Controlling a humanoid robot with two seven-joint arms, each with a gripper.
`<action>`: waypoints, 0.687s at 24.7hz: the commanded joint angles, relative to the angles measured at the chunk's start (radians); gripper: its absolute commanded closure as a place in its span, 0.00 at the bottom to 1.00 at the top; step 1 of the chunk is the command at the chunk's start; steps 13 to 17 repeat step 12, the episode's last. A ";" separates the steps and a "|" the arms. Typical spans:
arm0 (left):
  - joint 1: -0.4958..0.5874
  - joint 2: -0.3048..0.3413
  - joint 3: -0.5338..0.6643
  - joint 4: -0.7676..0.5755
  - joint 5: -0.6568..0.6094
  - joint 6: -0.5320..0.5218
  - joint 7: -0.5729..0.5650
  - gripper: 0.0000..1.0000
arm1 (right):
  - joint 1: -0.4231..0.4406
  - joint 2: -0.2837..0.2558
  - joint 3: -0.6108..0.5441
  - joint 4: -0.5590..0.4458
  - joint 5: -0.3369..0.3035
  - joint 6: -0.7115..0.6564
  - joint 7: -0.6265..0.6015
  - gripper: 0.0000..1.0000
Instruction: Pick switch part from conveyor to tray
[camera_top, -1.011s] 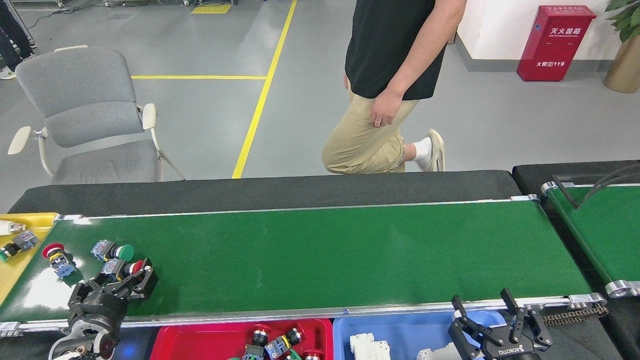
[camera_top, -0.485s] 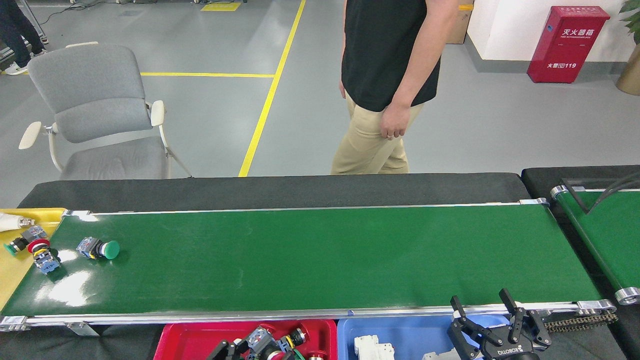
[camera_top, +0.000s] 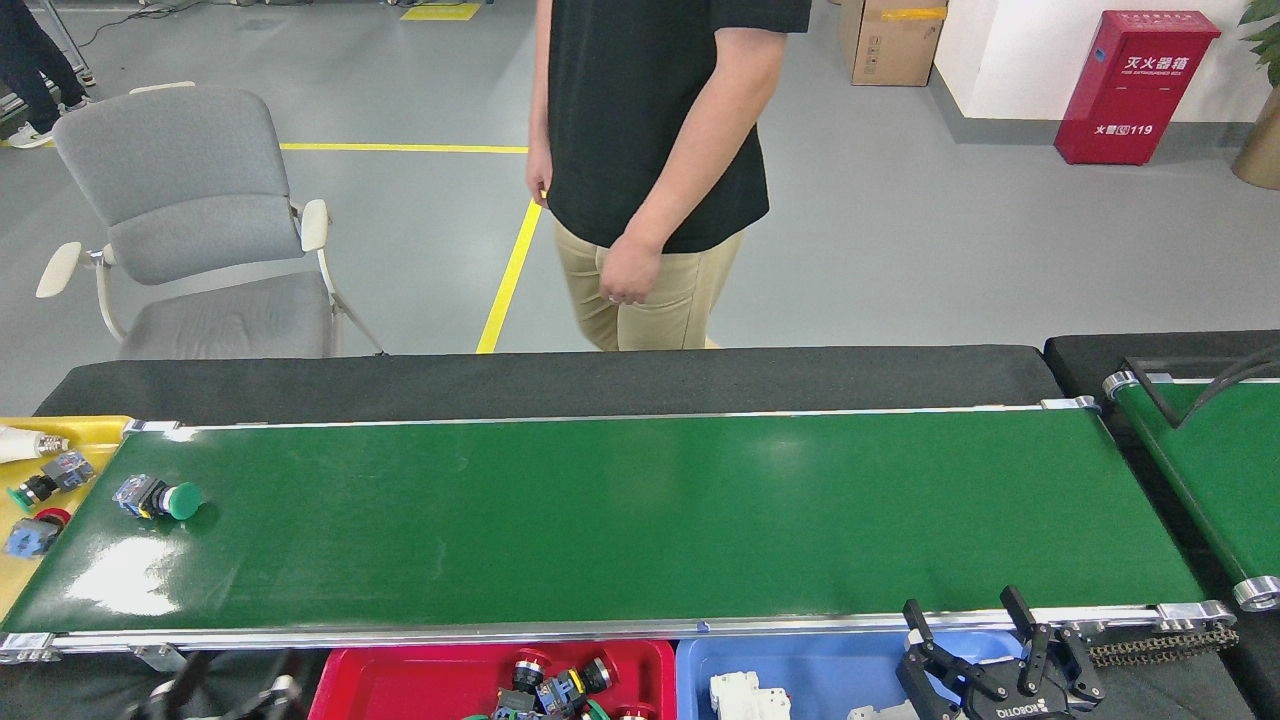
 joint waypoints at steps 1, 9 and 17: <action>0.005 0.024 0.010 -0.010 -0.015 0.000 0.047 0.00 | -0.002 0.005 -0.003 -0.015 0.001 0.002 -0.001 0.00; 0.003 0.094 -0.015 -0.005 -0.055 -0.001 0.090 0.00 | -0.002 0.015 -0.003 -0.015 0.001 0.005 -0.001 0.00; -0.006 0.102 -0.022 -0.004 -0.090 -0.003 0.090 0.00 | -0.001 0.015 -0.003 -0.014 0.001 0.003 0.000 0.00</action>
